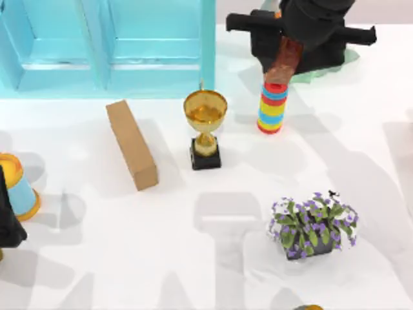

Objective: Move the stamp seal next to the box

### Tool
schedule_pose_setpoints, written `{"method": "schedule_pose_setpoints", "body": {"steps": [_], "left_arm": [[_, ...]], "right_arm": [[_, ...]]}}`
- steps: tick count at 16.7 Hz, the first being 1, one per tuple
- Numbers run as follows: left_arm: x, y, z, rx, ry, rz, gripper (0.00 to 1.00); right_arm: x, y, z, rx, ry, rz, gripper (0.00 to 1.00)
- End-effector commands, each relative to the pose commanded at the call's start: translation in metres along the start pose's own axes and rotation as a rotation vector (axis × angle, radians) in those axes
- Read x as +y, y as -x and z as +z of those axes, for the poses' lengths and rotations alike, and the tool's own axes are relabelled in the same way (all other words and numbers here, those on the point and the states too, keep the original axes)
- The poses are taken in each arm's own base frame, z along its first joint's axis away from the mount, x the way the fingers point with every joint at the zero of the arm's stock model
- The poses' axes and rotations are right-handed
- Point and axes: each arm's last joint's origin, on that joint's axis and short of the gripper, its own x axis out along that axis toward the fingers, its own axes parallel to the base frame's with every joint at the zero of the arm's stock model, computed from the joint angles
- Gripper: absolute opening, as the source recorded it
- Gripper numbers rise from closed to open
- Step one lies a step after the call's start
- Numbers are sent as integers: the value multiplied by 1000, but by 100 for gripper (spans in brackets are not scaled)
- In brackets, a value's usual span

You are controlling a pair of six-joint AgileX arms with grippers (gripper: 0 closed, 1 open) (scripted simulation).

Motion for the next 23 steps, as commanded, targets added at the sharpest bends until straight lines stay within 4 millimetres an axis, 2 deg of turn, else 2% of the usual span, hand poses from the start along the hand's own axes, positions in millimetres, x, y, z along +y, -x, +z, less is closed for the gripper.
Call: {"method": "schedule_pose_setpoints", "body": {"steps": [2, 5, 7, 9, 18, 20, 23], "left_arm": [[0, 0, 0, 0, 0, 0, 100], [0, 0, 0, 0, 0, 0, 100], [0, 0, 0, 0, 0, 0, 100], [0, 0, 0, 0, 0, 0, 100], [0, 0, 0, 0, 0, 0, 100], [0, 0, 0, 0, 0, 0, 100], [0, 0, 0, 0, 0, 0, 100]], "right_arm": [[-53, 6, 12, -1, 3, -38, 0], [-125, 2, 16, 54, 0, -111, 0], [-160, -5, 12, 112, -5, -151, 0], [-181, -11, 7, 158, -10, -174, 0], [-184, -16, 7, 123, -11, -165, 0], [-186, -24, 6, 98, -13, -153, 0], [-190, -49, 2, 113, -13, -154, 0]]}}
